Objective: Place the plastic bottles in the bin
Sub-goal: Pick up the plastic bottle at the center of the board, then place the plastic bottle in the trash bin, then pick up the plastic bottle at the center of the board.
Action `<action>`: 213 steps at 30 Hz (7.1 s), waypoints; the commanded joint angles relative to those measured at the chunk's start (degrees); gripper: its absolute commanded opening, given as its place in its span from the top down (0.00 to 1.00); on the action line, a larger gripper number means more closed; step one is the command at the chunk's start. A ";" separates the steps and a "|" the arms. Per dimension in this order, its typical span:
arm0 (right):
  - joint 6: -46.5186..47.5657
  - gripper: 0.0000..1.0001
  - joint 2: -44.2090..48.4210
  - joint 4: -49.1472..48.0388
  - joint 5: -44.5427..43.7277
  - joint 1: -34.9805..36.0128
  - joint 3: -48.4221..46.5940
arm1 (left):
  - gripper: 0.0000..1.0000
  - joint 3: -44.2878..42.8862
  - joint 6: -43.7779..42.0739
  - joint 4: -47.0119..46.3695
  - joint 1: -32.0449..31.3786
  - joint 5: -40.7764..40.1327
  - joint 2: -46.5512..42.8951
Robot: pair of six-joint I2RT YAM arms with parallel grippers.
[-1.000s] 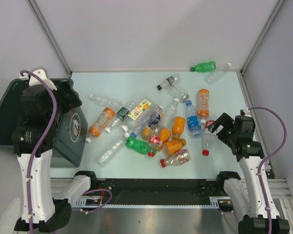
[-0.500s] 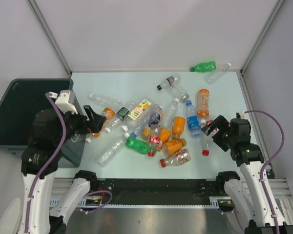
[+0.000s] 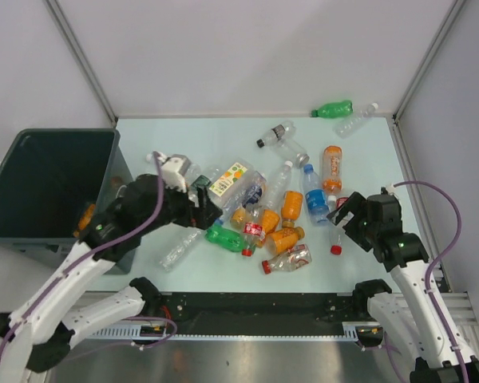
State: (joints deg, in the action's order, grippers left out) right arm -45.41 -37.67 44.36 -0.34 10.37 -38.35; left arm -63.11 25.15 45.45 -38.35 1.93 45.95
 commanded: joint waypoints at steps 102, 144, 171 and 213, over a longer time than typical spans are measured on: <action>8.49 0.00 7.52 0.38 -0.19 -5.36 0.99 | 0.54 -42.18 -8.97 18.45 3.45 -56.87 16.27; 7.79 0.00 8.49 -0.23 -2.65 -2.46 -0.24 | 0.00 -22.49 -4.40 9.91 33.25 -37.97 5.55; 12.10 0.01 10.51 -2.26 6.84 -2.20 1.17 | 0.00 -20.31 -1.51 4.57 32.99 18.44 -4.19; 9.99 0.01 9.64 -1.47 4.38 -1.23 1.61 | 0.09 3.17 -1.77 -24.89 -32.49 -14.85 34.63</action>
State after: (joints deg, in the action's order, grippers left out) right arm -34.83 -27.75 43.44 5.28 8.80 -36.51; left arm -59.35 20.47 22.46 -68.93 -12.25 77.06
